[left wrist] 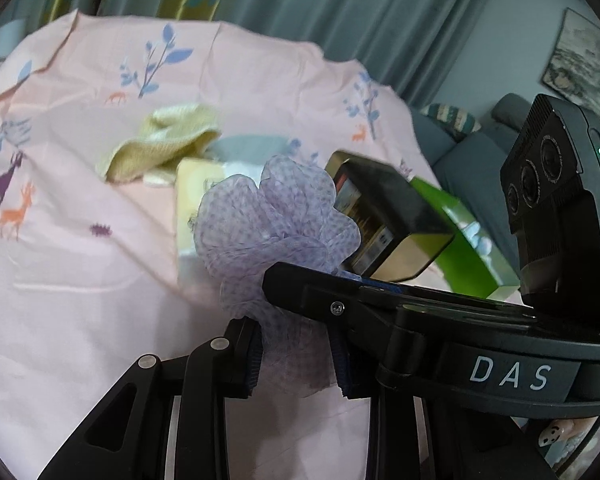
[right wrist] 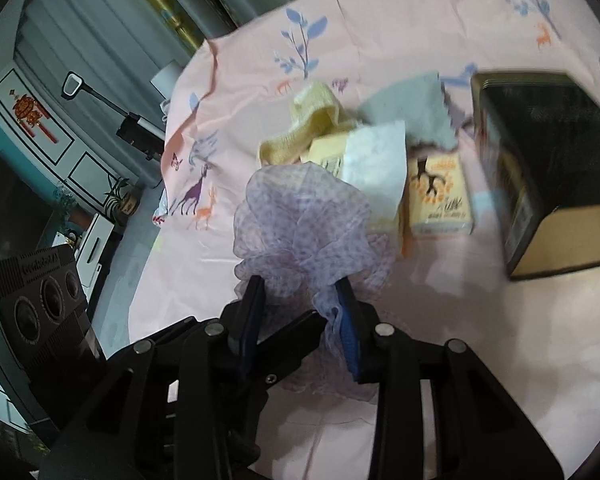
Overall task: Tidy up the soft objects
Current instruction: 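Carry the mesh pouf over the green box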
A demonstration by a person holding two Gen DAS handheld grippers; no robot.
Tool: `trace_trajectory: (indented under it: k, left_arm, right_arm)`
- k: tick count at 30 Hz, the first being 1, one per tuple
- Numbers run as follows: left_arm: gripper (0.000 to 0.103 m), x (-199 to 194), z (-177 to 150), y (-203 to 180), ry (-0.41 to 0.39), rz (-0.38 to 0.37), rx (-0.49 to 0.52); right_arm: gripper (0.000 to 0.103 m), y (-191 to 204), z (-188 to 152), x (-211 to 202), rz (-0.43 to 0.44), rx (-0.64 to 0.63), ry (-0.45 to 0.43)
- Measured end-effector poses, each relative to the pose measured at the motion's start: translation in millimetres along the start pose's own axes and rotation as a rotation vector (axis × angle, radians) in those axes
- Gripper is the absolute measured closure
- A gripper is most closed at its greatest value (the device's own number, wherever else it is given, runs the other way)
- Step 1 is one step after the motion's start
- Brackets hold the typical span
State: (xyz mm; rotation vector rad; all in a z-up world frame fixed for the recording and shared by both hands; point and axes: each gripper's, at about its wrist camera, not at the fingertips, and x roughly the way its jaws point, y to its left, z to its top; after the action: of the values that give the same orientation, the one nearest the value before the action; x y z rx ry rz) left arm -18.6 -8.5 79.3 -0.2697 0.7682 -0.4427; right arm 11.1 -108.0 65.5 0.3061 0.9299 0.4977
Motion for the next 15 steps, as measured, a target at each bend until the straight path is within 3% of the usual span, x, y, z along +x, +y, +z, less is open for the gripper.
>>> trace_trajectory:
  k: [15]
  left_arm:
    - [0.074,2.9,46.6,-101.3,-0.122,-0.092,0.213]
  right_arm:
    - [0.067,-27.3,22.5,-99.6,-0.068,-0.016,-0.249]
